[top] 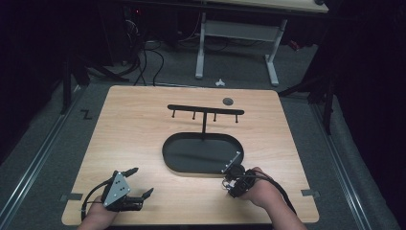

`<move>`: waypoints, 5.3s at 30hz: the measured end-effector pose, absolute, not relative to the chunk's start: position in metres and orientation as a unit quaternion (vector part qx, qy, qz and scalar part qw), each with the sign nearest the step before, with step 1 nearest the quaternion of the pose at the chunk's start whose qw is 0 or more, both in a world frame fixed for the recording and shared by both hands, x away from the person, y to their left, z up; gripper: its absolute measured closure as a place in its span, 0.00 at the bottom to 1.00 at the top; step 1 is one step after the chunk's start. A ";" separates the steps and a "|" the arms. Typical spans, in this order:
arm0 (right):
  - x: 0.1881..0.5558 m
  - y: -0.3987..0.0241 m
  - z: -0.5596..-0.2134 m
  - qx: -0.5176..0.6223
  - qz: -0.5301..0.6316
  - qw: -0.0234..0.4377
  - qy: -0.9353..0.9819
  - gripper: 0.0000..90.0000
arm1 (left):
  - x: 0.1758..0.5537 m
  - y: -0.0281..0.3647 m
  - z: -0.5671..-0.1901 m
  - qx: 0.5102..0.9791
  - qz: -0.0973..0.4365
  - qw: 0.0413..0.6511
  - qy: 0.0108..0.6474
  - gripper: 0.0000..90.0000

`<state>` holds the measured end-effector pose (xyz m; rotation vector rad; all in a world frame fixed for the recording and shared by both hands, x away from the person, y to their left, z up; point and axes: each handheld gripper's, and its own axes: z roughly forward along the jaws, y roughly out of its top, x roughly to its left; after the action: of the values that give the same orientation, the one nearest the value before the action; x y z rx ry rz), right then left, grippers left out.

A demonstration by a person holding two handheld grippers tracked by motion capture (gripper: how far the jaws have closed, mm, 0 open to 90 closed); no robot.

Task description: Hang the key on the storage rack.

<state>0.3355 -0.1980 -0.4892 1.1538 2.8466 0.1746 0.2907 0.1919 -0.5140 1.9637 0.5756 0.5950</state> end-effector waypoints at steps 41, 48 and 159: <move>0.334 -0.196 -0.488 0.387 0.070 0.029 0.919 0.77 | 0.291 0.191 -0.514 0.808 0.243 0.483 0.235 0.17; 0.335 -0.206 -0.483 0.419 0.089 0.019 0.903 0.77 | 0.291 0.192 -0.514 0.806 0.242 0.485 0.237 0.17; 0.410 -0.233 -0.310 0.514 0.172 0.098 0.835 0.77 | 0.290 0.194 -0.513 0.806 0.241 0.486 0.237 0.17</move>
<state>0.4098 -0.2332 -0.3102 1.5215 2.4691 0.5080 0.2904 0.1936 -0.5128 1.9606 0.5760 0.5863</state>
